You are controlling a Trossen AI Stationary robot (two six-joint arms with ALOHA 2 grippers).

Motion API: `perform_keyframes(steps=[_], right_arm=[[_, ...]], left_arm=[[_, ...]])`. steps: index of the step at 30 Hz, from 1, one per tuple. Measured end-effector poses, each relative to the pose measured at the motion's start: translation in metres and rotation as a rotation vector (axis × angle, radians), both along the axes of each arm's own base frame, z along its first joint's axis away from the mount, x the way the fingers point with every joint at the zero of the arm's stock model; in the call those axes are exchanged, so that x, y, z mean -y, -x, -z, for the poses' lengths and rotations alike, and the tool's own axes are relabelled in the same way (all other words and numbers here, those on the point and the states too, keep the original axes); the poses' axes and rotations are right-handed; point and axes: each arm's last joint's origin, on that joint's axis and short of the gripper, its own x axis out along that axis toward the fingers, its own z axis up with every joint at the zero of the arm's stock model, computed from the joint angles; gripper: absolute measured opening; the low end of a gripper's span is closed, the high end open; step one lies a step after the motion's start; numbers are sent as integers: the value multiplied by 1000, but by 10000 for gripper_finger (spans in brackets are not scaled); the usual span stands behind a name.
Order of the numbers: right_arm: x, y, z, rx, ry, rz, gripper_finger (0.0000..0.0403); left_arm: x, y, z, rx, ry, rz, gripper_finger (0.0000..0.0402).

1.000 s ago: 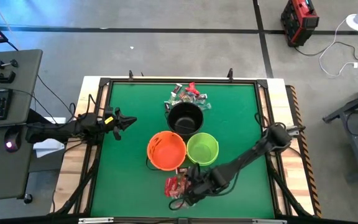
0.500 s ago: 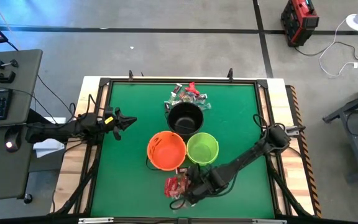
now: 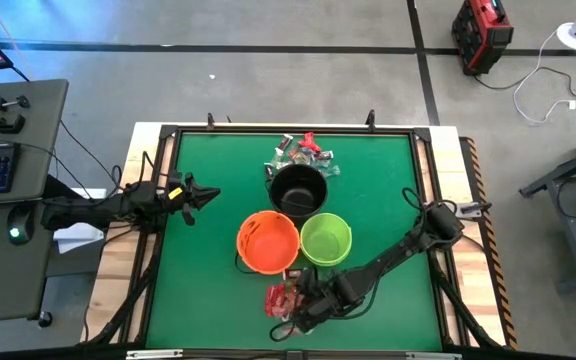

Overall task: Sort candy by brand, put in halloween buckets
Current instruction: Put the orange gummy into the green bucket

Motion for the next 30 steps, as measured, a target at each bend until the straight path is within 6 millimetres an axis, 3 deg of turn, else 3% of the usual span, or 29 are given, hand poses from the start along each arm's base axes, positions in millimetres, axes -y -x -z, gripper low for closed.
perform_keyframes(steps=[3,10,19,22,30], right_arm=[[0,5,-11,-8,9,-16,8],[3,23,-72,5,46,-128,4],[42,55,-132,44,220,-32,1],[66,58,-140,39,285,66,1],[114,46,-125,-34,269,89,1]], left_arm=[[0,0,0,0,0,0,3],[0,0,0,0,0,0,3],[0,0,0,0,0,-1,3],[0,0,0,0,0,0,3],[0,0,0,0,0,0,3]])
